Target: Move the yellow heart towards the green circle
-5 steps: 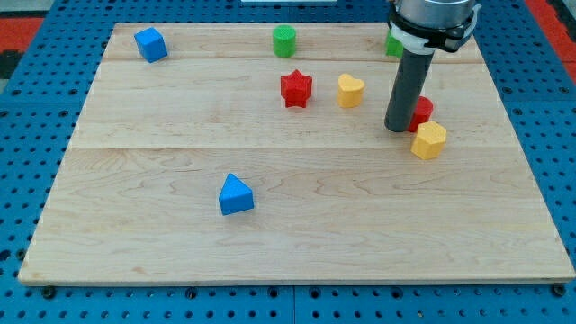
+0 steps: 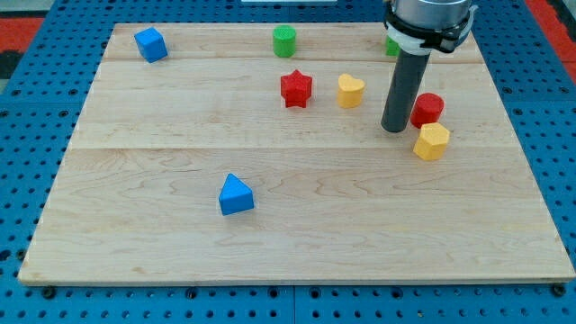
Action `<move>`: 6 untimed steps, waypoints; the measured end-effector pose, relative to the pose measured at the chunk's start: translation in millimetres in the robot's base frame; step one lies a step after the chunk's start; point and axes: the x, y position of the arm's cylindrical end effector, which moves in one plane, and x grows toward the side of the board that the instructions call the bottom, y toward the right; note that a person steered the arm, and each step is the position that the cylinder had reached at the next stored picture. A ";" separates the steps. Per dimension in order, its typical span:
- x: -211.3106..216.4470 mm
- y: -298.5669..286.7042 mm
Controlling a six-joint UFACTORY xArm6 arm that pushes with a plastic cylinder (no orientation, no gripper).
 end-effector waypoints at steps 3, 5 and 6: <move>-61.3 -63.7; -75.5 -139.6; -20.7 -182.3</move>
